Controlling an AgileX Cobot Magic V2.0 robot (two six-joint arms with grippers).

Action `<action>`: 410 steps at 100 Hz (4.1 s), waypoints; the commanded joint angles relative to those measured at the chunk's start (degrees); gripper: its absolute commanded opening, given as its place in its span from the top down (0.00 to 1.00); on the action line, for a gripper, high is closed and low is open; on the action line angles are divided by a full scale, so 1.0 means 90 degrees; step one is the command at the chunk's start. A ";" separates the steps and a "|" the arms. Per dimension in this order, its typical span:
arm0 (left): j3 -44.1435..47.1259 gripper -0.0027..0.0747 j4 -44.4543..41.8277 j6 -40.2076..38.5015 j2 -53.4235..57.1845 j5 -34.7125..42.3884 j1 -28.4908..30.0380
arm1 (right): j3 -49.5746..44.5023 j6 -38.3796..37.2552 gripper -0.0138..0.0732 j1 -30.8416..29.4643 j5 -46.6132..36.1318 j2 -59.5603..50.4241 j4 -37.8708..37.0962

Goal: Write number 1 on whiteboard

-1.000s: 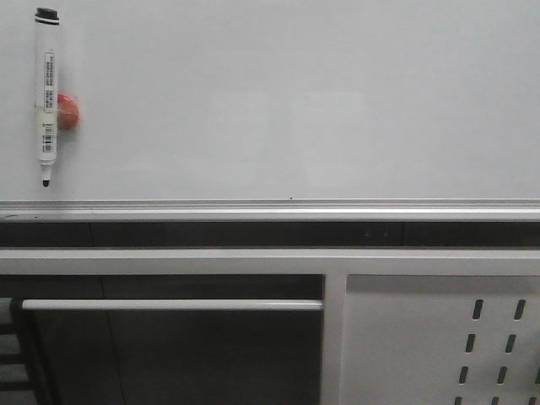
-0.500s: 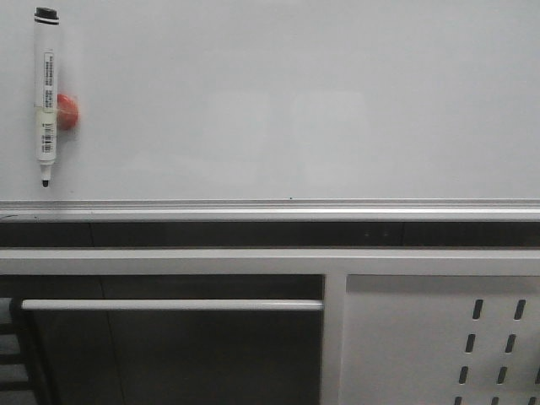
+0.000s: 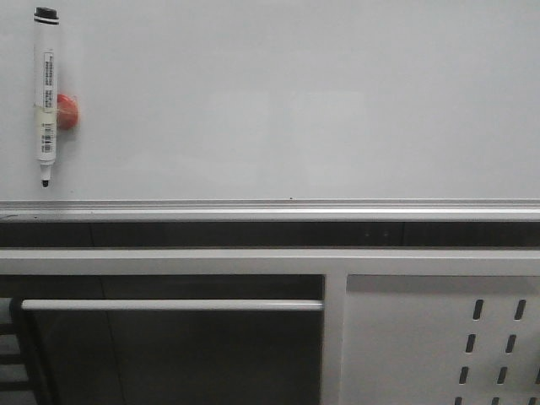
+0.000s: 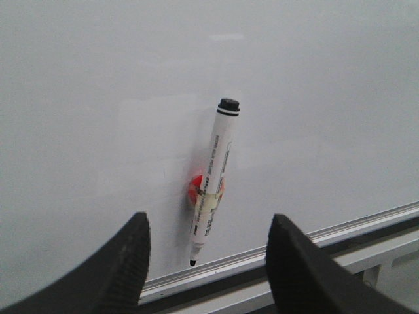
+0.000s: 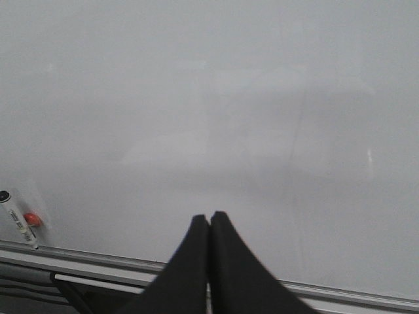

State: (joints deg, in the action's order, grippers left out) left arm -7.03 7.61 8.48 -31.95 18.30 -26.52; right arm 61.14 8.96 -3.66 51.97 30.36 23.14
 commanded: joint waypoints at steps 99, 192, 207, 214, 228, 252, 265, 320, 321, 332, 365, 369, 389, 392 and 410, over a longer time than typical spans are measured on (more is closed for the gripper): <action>-0.0267 0.49 -0.0587 -0.1042 -0.5987 0.6635 -0.0058 | 0.0202 0.0085 0.92 0.0000 -0.0353 0.0121 0.0224; -0.0893 0.99 -0.0345 -0.1011 -0.6412 0.6641 -0.0058 | 0.0202 0.0094 0.92 0.0000 -0.0173 0.0121 0.0332; -0.0869 0.99 -0.1102 -0.1011 -0.6369 0.6641 -0.0058 | 0.0202 0.0371 0.92 0.0000 0.0055 0.0121 0.0349; -0.0841 0.99 -0.1574 -0.1011 -0.6280 0.6641 -0.0058 | 0.0202 0.0694 0.92 0.0000 0.0152 0.0121 0.0550; -0.0641 0.99 -0.1980 -0.0943 -0.6012 0.6629 -0.0058 | 0.0202 0.1567 0.92 0.0000 0.0678 0.0297 0.1390; -0.0515 0.99 -0.3305 -0.0943 -0.5457 0.5605 -0.0058 | 0.0202 0.2054 0.92 0.0246 0.1452 0.0977 0.1551; -0.0515 0.99 -0.3798 -0.0943 -0.5098 0.4761 -0.0058 | 0.0202 0.2125 0.92 0.0653 0.1753 0.1462 0.1584; -0.1584 0.99 -0.6646 -0.3332 -0.3653 0.1475 -0.0058 | 0.0202 0.2135 0.92 0.2815 0.0414 0.2936 0.1436; -0.1606 0.99 -0.6714 -0.3394 -0.3653 0.1441 -0.0058 | 0.0202 0.2135 0.92 0.2876 0.0352 0.2971 0.1416; -0.1925 0.99 -0.7932 -0.4357 -0.3653 0.1395 -0.0058 | 0.0202 0.2135 0.92 0.3086 0.0025 0.3220 0.1302; -0.2697 0.99 -1.0874 -0.7490 -0.3653 0.0989 -0.0058 | 0.0214 0.2384 0.92 0.3443 -0.0134 0.4002 0.1270; -0.2708 0.99 -1.0887 -0.7490 -0.3653 0.0992 -0.0058 | 0.0214 0.2402 0.92 0.3523 -0.0198 0.4105 0.1351; -0.2714 0.99 -1.0887 -0.7584 -0.3668 0.1185 -0.0058 | 0.0214 0.2411 0.92 0.3934 -0.0453 0.4462 0.1800; -0.2714 0.99 -1.0887 -0.7666 -0.3668 0.1185 -0.0058 | 0.0222 0.2411 0.92 0.3990 -0.0453 0.4473 0.1800; -0.2714 0.99 -1.1142 -0.7700 -0.3693 0.0926 -0.0058 | 0.0509 0.2459 0.66 0.4190 -0.0149 0.4486 0.1788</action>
State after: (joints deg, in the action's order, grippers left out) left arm -29.73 -92.13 -59.90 -65.96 27.19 -26.65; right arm 62.48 30.13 33.74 51.18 72.04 36.98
